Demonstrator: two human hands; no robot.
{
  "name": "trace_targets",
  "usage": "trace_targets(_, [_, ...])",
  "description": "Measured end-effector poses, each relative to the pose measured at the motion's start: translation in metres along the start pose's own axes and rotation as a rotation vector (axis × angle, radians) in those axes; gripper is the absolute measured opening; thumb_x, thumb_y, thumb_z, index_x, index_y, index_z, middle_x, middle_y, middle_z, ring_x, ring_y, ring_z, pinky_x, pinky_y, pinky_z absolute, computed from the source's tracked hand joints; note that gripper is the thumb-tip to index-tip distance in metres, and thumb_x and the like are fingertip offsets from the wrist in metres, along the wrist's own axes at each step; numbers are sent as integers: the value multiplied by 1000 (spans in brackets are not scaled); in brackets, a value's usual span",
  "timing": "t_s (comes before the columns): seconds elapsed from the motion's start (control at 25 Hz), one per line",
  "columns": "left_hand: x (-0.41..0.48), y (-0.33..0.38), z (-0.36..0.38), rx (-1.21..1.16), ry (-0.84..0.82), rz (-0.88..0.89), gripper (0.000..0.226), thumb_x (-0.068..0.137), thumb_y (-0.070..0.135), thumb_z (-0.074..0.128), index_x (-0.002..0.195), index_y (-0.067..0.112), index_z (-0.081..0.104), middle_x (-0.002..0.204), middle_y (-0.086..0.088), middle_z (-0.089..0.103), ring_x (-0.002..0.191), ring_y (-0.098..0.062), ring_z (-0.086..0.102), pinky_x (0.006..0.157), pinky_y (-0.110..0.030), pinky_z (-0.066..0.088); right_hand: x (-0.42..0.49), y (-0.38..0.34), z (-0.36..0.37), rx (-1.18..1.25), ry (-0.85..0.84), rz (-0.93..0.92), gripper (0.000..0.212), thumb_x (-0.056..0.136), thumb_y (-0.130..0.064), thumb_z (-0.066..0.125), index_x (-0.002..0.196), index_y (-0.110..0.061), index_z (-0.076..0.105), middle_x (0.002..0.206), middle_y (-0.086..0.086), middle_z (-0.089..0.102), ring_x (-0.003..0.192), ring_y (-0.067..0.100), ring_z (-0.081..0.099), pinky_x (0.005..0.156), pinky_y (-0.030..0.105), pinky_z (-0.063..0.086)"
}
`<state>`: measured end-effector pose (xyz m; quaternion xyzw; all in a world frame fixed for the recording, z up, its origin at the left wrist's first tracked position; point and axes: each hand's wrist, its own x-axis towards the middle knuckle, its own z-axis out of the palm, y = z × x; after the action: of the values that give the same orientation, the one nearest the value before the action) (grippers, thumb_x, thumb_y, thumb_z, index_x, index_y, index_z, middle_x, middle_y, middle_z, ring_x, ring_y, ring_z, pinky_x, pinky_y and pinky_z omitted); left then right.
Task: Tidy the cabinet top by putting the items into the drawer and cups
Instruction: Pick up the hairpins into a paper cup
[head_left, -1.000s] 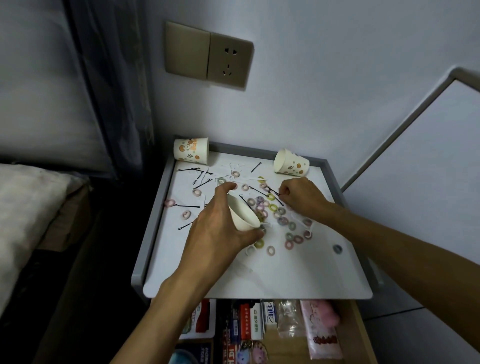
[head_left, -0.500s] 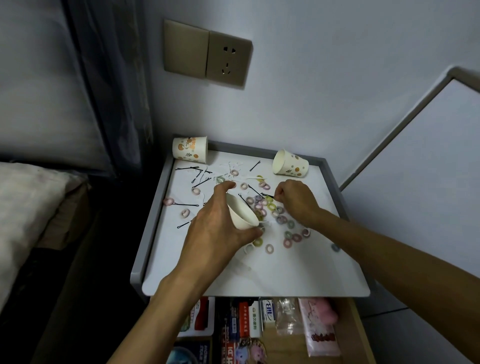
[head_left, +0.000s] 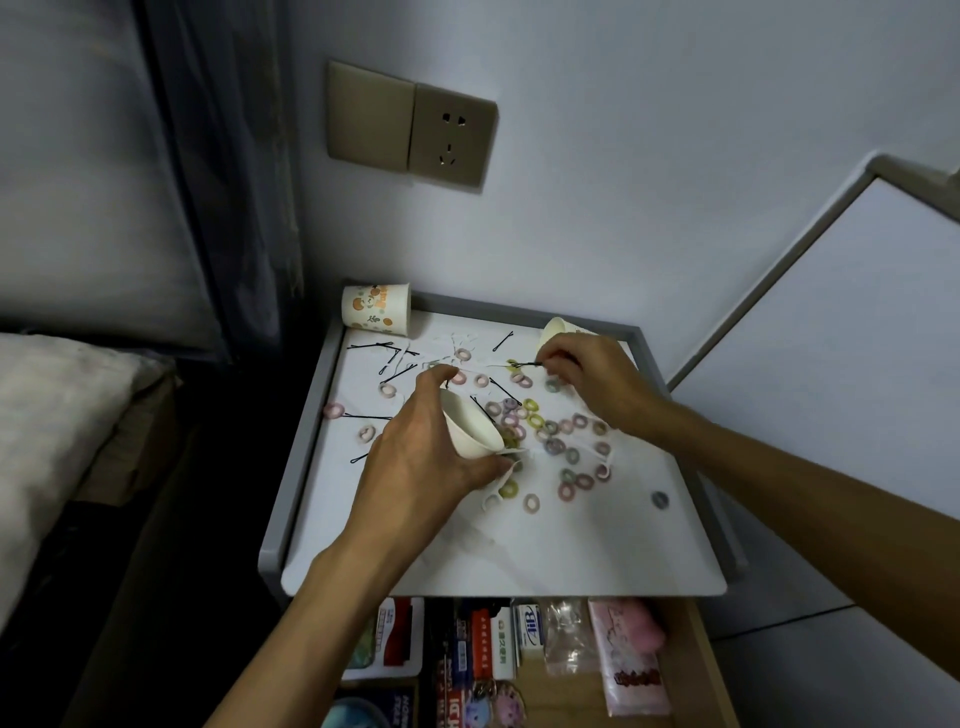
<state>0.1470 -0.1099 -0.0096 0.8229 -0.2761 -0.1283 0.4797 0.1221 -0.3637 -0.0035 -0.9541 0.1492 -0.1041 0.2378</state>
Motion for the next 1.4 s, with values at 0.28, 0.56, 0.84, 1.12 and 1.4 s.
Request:
trace_targets(0.28, [0, 0, 0, 0, 16, -17, 92, 63, 45, 84, 137, 36, 30, 102, 11, 54, 91, -13, 53, 65, -24, 36, -23, -94, -22, 51, -400, -421, 10, 86, -12, 71, 94, -15, 77, 88, -12, 72, 82, 1, 67, 75, 13, 47])
trace_targets(0.56, [3, -7, -7, 0, 76, -39, 90, 63, 46, 83, 136, 36, 31, 102, 2, 67, 97, -13, 48, 72, -18, 28, 49, -64, -17, 11, -151, -274, 9, 88, -10, 67, 94, -13, 74, 88, 1, 72, 68, 11, 64, 69, 18, 48])
trace_targets(0.84, [8, -6, -20, -159, 91, -92, 89, 63, 32, 89, 136, 34, 37, 109, 6, 53, 73, 2, 58, 50, -6, 42, 118, 7, 28, -613, -366, -78, 27, 88, -13, 66, 114, -16, 64, 119, 7, 56, 111, 26, 54, 82, 31, 41])
trace_targets(1.12, [13, -12, -22, -206, 118, -134, 90, 59, 37, 89, 133, 38, 38, 109, 6, 56, 86, -8, 58, 57, -11, 46, 123, 8, 55, -466, -282, 51, 12, 89, -10, 62, 95, -10, 72, 102, 2, 68, 89, 17, 58, 52, 21, 22])
trace_targets(1.4, [9, -8, -22, -130, 113, -125, 91, 62, 37, 88, 136, 36, 36, 109, 6, 54, 78, -4, 54, 53, -4, 41, 120, 15, 55, -390, -230, 116, 5, 86, -24, 70, 87, -20, 69, 93, -1, 65, 87, 20, 59, 76, 35, 48])
